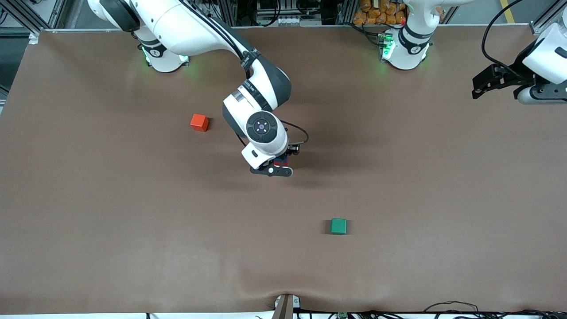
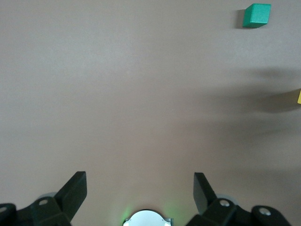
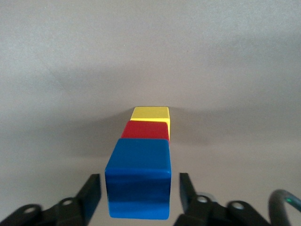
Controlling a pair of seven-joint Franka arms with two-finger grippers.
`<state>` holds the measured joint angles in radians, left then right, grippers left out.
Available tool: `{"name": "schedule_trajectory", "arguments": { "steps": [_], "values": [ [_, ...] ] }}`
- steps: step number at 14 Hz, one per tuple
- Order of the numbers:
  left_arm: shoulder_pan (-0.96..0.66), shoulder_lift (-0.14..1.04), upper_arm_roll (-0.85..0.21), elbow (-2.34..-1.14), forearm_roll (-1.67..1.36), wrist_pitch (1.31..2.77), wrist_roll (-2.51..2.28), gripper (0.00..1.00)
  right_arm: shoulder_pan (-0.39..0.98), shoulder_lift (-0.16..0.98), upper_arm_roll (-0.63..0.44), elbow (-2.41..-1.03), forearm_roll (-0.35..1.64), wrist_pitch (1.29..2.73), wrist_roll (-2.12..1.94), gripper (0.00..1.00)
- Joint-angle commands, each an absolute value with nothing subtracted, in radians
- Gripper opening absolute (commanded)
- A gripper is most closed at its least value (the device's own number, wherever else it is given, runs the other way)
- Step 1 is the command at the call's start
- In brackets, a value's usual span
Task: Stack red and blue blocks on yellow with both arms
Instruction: 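Lower the blue cube onto the red cube with the right gripper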
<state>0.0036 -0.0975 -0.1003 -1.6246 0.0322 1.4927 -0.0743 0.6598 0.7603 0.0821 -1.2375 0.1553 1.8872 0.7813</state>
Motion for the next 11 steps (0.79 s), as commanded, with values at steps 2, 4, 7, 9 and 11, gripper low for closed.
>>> {"name": "schedule_trajectory", "arguments": {
  "steps": [2,4,7,9,11],
  "values": [
    [0.009,-0.095,-0.106,-1.589,0.031,1.489,-0.075,1.00,0.661,0.767,0.077,-1.207,0.146,1.875,0.801,1.00],
    [0.009,-0.095,-0.106,-1.589,0.029,1.489,-0.074,1.00,0.649,0.747,0.080,-1.192,0.150,1.850,0.798,1.00],
    [0.006,-0.091,-0.106,-1.588,0.032,1.489,-0.077,1.00,0.640,0.732,0.078,-1.169,0.149,1.841,0.799,1.00],
    [0.008,-0.087,-0.106,-1.588,0.032,1.491,-0.077,1.00,0.599,0.704,0.081,-1.134,0.153,1.772,0.796,1.00],
    [0.008,-0.087,-0.106,-1.588,0.029,1.491,-0.081,1.00,0.543,0.657,0.084,-1.103,0.156,1.656,0.792,1.00]
  ]
}}
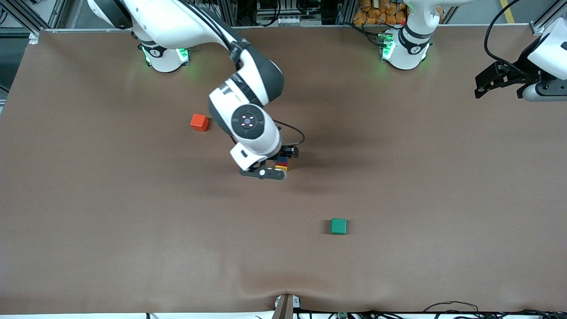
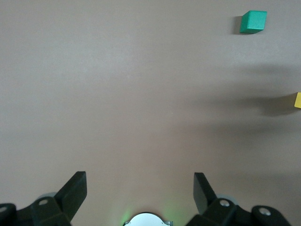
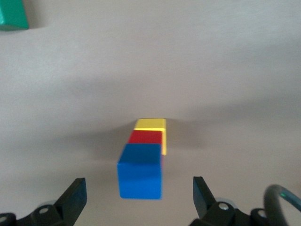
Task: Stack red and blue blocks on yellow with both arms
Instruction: 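Open the right gripper and draw it back from the stack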
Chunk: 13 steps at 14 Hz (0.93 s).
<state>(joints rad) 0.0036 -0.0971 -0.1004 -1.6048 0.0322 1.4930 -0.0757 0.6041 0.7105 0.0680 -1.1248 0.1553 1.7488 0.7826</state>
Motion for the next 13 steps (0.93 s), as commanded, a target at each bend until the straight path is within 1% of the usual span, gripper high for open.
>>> {"name": "schedule_trajectory", "arguments": {
  "steps": [1,4,9,10,11,12,13],
  "values": [
    [0.009,-0.089,-0.104,-1.586,0.031,1.491,-0.083,1.00,0.520,0.617,0.083,-1.101,0.160,1.611,0.792,1.00],
    [0.011,-0.089,-0.104,-1.582,0.035,1.491,-0.084,1.00,0.450,0.537,0.081,-1.101,0.160,1.511,0.792,1.00],
    [0.006,-0.092,-0.107,-1.580,0.032,1.491,-0.086,1.00,0.336,0.459,0.084,-1.101,0.160,1.447,0.784,1.00],
    [0.006,-0.092,-0.107,-1.580,0.032,1.491,-0.086,1.00,0.295,0.443,0.115,-1.101,0.161,1.445,0.766,1.00],
    [0.006,-0.092,-0.107,-1.580,0.031,1.491,-0.086,1.00,0.231,0.436,0.170,-1.101,0.161,1.443,0.743,1.00],
    [0.008,-0.092,-0.106,-1.580,0.031,1.490,-0.083,1.00,0.144,0.425,0.263,-1.103,0.161,1.442,0.732,1.00],
    [0.008,-0.092,-0.106,-1.580,0.029,1.489,-0.078,1.00,0.079,0.419,0.323,-1.103,0.158,1.434,0.727,1.00]
  ]
}}
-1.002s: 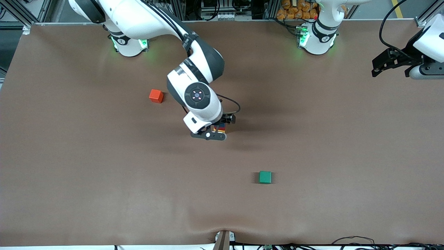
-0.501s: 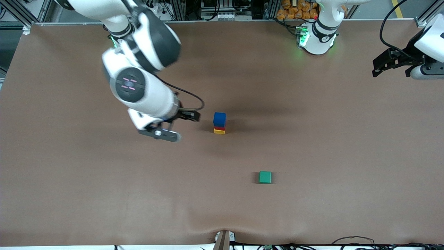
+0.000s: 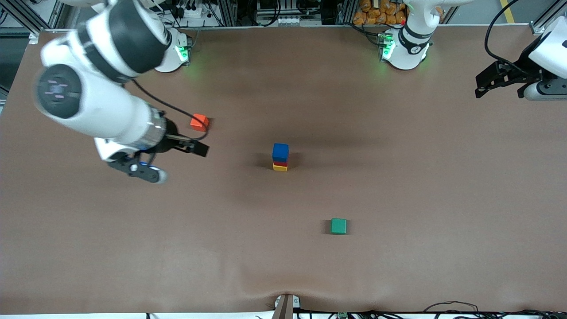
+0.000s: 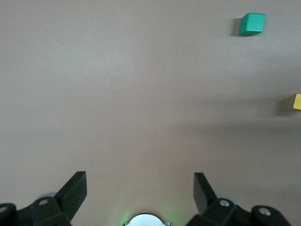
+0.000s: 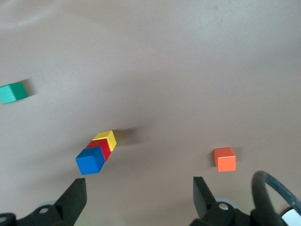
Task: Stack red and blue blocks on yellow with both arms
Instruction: 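Open the right gripper and draw it back from the stack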
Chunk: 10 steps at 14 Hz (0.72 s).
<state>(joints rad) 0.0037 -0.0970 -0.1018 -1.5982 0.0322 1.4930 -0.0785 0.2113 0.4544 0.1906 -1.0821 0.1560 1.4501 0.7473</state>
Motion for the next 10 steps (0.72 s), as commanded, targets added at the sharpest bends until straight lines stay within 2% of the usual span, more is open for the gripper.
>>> {"name": "schedule_trajectory", "arguments": {
  "steps": [1,3,8,10],
  "values": [
    [0.008,-0.095,-0.106,-1.580,0.028,1.488,-0.077,1.00,0.065,0.417,0.325,-1.101,0.152,1.419,0.726,1.00],
    [0.008,-0.098,-0.107,-1.580,0.029,1.480,-0.078,1.00,0.060,0.397,0.293,-1.101,0.143,1.390,0.646,1.00],
    [0.008,-0.100,-0.106,-1.583,0.029,1.462,-0.081,1.00,0.064,0.329,0.108,-1.103,0.089,1.312,0.214,1.00],
    [0.006,-0.100,-0.107,-1.583,0.034,1.462,-0.069,1.00,0.048,0.276,0.097,-1.124,0.060,1.293,0.144,1.00]
  ]
}}
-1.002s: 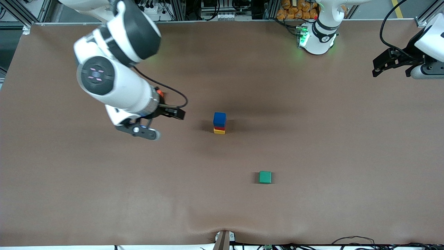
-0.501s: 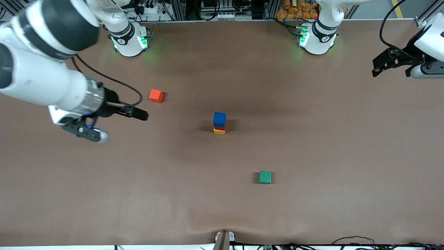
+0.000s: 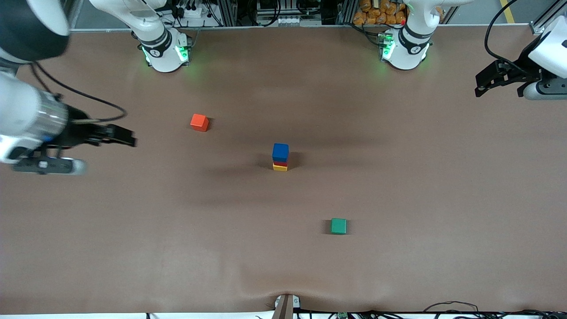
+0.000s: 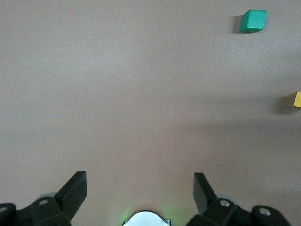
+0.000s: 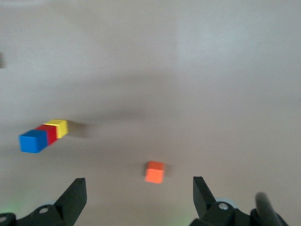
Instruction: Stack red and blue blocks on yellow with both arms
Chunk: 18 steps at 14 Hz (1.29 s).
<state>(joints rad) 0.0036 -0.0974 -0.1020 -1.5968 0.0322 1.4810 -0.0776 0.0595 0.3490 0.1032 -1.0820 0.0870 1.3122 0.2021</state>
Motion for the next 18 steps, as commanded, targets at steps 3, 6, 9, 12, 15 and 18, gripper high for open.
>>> {"name": "schedule_trajectory", "arguments": {
  "steps": [3,6,9,12,15,18],
  "values": [
    [0.009,-0.103,-0.135,-1.588,0.031,1.448,-0.084,1.00,0.023,0.207,0.100,-1.176,0.031,1.292,0.144,1.00],
    [0.008,-0.101,-0.144,-1.597,0.031,1.443,-0.086,1.00,0.018,0.100,0.074,-1.285,0.026,1.296,0.127,1.00],
    [0.008,-0.101,-0.146,-1.598,0.029,1.443,-0.086,1.00,0.023,-0.015,0.029,-1.429,0.028,1.342,0.042,1.00],
    [0.009,-0.101,-0.146,-1.598,0.029,1.445,-0.086,1.00,0.023,-0.038,0.032,-1.485,0.017,1.367,0.038,1.00],
    [0.012,-0.101,-0.146,-1.603,0.029,1.445,-0.086,1.00,0.025,-0.040,0.046,-1.494,0.005,1.387,0.037,1.00],
    [0.014,-0.100,-0.143,-1.591,0.044,1.447,-0.084,1.00,0.021,-0.035,0.046,-1.493,0.003,1.411,0.035,1.00]
  ]
}}
